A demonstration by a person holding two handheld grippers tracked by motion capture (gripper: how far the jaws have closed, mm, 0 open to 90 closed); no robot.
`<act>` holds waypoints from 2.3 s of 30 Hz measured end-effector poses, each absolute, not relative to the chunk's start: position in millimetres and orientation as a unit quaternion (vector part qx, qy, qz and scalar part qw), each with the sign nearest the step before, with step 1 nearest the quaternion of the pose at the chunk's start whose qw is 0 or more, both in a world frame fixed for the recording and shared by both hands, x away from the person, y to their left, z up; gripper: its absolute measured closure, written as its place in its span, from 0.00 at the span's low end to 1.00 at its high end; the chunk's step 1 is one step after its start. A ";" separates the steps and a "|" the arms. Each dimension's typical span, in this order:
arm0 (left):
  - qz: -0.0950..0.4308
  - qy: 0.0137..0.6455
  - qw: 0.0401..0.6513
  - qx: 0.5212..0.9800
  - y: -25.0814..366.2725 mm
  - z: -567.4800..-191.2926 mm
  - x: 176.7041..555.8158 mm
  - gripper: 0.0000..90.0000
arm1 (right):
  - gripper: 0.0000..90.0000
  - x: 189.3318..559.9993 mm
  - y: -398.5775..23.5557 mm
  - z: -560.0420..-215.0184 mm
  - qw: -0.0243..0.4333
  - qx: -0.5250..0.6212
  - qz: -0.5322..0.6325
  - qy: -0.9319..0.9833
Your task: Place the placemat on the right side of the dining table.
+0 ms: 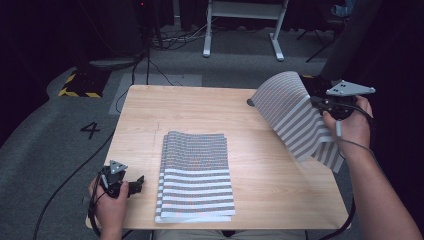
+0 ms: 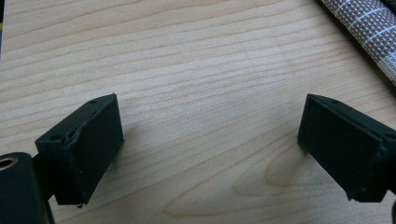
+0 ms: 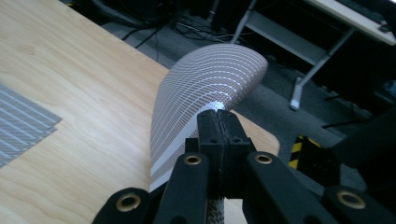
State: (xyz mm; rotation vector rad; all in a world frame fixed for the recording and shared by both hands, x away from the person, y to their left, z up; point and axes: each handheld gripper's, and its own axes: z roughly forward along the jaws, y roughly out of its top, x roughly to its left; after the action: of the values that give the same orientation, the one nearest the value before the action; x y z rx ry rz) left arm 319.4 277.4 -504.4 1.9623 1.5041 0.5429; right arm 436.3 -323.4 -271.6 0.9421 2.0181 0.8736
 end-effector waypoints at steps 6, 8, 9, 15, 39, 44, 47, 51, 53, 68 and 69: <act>0.205 0.567 0.300 0.739 277.3 -504.4 319.4 0.08 | 1.00 433.0 -318.5 -279.9 0.420 0.342 0.280 0.793; 0.204 0.567 0.300 0.740 277.4 -504.3 319.4 0.08 | 1.00 430.6 -307.9 -293.1 0.419 0.325 0.264 0.806; 0.204 0.567 0.301 0.739 277.3 -504.3 319.4 0.08 | 1.00 428.9 -301.9 -300.8 0.411 0.320 0.262 0.812; 0.204 0.567 0.301 0.739 277.3 -504.3 319.4 0.08 | 1.00 417.2 -274.7 -329.0 0.361 0.296 0.286 0.837; 0.204 0.567 0.300 0.740 277.4 -504.3 319.4 0.08 | 0.53 400.5 -243.6 -428.1 0.158 0.295 0.363 0.870; 0.204 0.567 0.301 0.740 277.3 -504.3 319.4 0.08 | 0.47 401.8 -285.0 -409.5 0.184 0.379 0.414 0.807; 0.204 0.567 0.301 0.740 277.4 -504.3 319.4 0.08 | 0.47 405.6 -307.4 -406.4 0.190 0.422 0.415 0.784; 0.204 0.567 0.300 0.740 277.3 -504.3 319.4 0.08 | 0.48 412.7 -346.2 -416.0 0.211 0.482 0.380 0.761; 0.204 0.567 0.301 0.739 277.3 -504.3 319.4 0.08 | 0.47 415.1 -361.2 -426.8 0.214 0.506 0.360 0.754; 0.204 0.567 0.300 0.739 277.0 -504.3 319.1 0.08 | 0.46 396.9 -389.6 -475.6 0.184 0.582 0.267 0.746; 0.204 0.567 0.300 0.739 277.0 -504.3 319.1 0.08 | 0.44 393.9 -387.8 -479.4 0.175 0.589 0.259 0.745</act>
State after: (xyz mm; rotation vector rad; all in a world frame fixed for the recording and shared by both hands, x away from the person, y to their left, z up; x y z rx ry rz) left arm 319.1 277.0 -504.3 1.9624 1.5050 0.5406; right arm 393.9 -387.8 -479.4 1.6686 2.1122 0.7352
